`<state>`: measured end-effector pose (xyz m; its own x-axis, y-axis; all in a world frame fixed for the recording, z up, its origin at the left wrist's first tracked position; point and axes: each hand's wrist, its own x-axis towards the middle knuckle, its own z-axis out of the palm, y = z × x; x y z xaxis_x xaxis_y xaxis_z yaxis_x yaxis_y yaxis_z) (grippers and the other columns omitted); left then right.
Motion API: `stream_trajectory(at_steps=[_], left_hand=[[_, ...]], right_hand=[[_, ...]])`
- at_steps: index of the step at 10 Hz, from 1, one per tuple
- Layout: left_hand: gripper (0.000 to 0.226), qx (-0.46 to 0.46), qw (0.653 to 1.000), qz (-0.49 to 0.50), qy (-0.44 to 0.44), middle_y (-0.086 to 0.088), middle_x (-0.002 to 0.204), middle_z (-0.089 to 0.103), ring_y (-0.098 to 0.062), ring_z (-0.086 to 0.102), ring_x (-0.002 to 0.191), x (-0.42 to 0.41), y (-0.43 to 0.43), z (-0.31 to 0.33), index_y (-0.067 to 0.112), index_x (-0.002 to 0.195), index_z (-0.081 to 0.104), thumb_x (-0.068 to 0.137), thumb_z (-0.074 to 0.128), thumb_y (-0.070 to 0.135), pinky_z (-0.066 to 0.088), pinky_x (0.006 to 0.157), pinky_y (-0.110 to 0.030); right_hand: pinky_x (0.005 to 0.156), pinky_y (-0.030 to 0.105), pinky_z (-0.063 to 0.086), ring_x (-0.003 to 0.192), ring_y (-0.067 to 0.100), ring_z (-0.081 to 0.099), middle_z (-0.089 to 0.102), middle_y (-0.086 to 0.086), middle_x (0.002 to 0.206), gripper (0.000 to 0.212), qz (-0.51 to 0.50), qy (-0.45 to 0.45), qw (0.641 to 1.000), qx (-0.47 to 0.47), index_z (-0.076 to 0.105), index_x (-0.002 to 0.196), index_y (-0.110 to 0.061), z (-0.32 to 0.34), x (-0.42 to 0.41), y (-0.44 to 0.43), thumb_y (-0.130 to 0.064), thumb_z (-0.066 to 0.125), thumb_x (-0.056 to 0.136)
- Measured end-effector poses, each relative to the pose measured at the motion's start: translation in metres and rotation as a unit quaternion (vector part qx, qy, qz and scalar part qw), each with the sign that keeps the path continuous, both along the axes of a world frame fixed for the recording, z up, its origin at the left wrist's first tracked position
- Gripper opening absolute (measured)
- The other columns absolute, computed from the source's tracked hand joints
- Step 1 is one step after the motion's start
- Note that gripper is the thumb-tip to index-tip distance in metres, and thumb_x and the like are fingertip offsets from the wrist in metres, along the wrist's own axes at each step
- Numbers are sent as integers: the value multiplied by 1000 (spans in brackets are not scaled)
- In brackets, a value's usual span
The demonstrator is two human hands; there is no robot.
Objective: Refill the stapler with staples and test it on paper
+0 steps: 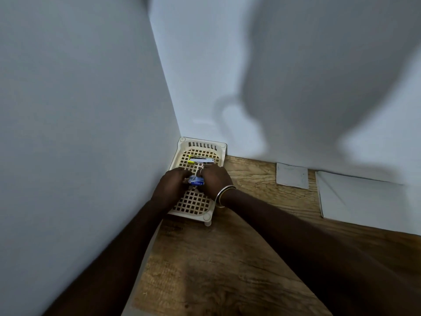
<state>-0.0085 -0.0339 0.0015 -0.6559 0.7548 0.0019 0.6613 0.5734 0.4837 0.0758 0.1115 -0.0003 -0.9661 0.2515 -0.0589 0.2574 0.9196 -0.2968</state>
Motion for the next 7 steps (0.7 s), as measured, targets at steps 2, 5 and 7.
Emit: stream_trajectory(at_steps=[2, 5, 7], left_hand=[[35, -26, 1000, 6, -1, -10, 120, 72, -27, 67, 107, 0, -6, -8, 12, 124, 71, 90, 72, 17, 53, 95, -39], [39, -55, 998, 9, -11, -10, 121, 69, -29, 66, 106, 0, 0, -6, 13, 126, 71, 87, 76, 18, 52, 94, -39], [42, -70, 997, 5, -16, -12, 125, 67, -30, 64, 111, 0, 2, -7, 11, 129, 68, 89, 75, 20, 51, 97, -41]], right_hand=[[96, 43, 46, 115, 32, 60, 67, 8, 116, 35, -9, -21, 1000, 8, 72, 115, -21, -4, 0, -4, -36, 74, 84], [97, 41, 47, 115, 31, 59, 66, 8, 118, 40, -11, -35, 999, 3, 70, 116, -19, -5, 0, -2, -40, 75, 83], [95, 40, 48, 113, 31, 60, 67, 9, 116, 42, -5, -43, 999, 10, 71, 114, -17, -8, -2, -2, -41, 78, 80]])
